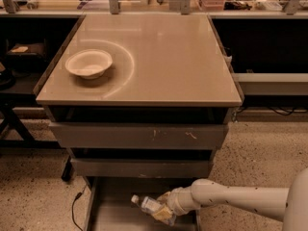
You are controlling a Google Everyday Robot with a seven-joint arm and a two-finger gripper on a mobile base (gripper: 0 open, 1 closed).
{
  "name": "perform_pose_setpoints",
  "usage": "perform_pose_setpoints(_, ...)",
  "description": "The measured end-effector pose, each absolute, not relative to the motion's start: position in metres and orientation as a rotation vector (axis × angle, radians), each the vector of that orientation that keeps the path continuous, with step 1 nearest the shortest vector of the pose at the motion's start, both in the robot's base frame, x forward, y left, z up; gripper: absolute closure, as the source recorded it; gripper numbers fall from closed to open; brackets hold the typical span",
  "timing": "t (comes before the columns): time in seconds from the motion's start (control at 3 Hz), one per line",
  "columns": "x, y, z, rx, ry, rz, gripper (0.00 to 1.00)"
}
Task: Pick blue plastic bottle from bottom drawer and place on counter
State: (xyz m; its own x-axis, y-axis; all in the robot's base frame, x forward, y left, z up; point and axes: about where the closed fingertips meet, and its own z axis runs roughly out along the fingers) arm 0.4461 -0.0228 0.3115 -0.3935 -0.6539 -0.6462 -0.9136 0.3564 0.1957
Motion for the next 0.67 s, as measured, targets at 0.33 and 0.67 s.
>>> perform_pose_setpoints(0.33, 0.439, -0.031, 0.339, -1.363, 2.169, 0.719, 1.0)
perform_pose_setpoints(0.67, 0.424, -0.046, 0.387, -1.354, 2.177, 0.659, 1.0)
